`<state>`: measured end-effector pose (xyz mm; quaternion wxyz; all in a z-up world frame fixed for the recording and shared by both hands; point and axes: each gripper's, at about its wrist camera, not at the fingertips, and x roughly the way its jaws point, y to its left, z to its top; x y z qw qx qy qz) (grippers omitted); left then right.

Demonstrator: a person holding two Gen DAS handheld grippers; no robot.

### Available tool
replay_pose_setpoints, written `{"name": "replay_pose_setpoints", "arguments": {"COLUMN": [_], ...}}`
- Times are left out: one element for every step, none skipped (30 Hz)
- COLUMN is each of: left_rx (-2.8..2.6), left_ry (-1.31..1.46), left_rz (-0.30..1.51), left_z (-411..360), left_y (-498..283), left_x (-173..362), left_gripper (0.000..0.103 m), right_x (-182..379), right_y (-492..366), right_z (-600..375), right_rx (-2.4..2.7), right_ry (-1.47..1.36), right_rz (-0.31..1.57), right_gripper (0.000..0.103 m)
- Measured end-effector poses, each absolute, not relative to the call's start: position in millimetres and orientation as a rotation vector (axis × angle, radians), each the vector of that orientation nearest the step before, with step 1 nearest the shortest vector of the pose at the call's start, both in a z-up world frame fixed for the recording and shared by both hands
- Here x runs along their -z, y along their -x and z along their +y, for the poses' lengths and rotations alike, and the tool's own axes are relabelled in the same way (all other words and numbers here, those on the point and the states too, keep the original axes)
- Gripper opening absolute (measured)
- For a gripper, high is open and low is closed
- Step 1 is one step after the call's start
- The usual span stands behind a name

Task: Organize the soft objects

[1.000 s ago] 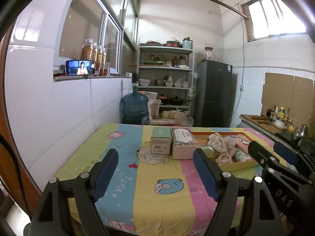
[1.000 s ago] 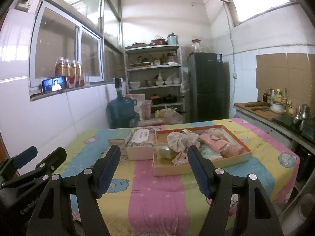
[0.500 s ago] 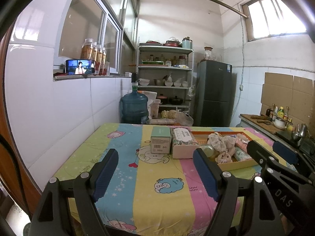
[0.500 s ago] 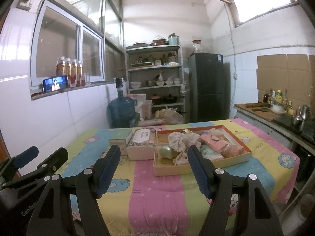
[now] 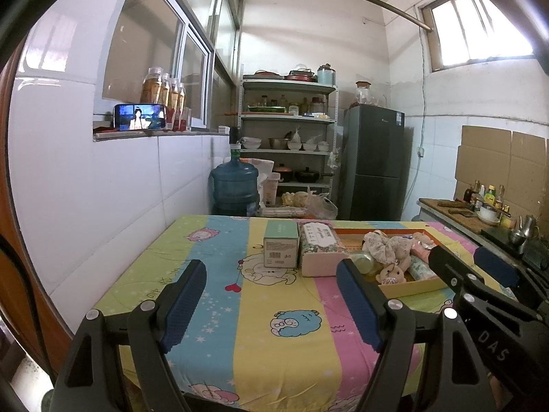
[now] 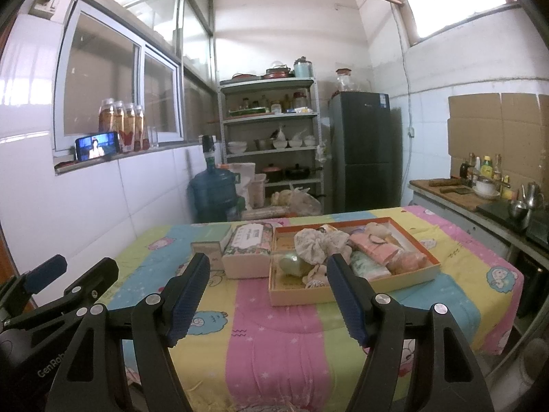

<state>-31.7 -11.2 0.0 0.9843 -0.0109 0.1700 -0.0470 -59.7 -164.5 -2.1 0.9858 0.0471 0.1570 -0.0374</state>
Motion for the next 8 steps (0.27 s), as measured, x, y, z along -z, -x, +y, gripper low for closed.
{"name": "replay_pose_setpoints", "arguments": {"left_rx": [0.094,0.094,0.095,0.096,0.097,0.098,0.1,0.103], "left_ry": [0.02,0.02,0.022,0.021,0.021,0.02,0.02,0.022], "left_rz": [0.341,0.342,0.341,0.343,0.345,0.345,0.345,0.345], "left_z": [-11.2,-11.0,-11.4,-11.0,-10.7,-10.3,-9.7,-9.0], "left_y": [31.9,32.1,31.8,31.7,31.8,31.1,31.1,31.3], "left_x": [0.1,0.1,-0.1,0.5,0.9,2.0,2.6,2.8], "left_gripper": [0.078,0.078,0.078,0.078,0.078,0.078,0.078,0.078], "right_x": [3.0,3.8,4.0,4.8,5.3,5.6,6.1,6.7], "right_y": [59.2,58.8,59.0,58.4,57.8,57.3,56.6,56.7], "right_z": [-164.6,-164.8,-164.4,-165.1,-165.9,-166.4,-166.7,-167.1], "right_rx": [0.074,0.073,0.073,0.072,0.072,0.072,0.072,0.072], "right_ry": [-0.096,-0.097,-0.1,-0.102,-0.104,-0.106,-0.108,-0.109], "right_rz": [0.318,0.319,0.321,0.322,0.323,0.324,0.325,0.325], "right_gripper": [0.073,0.073,0.072,0.073,0.073,0.073,0.073,0.073]}}
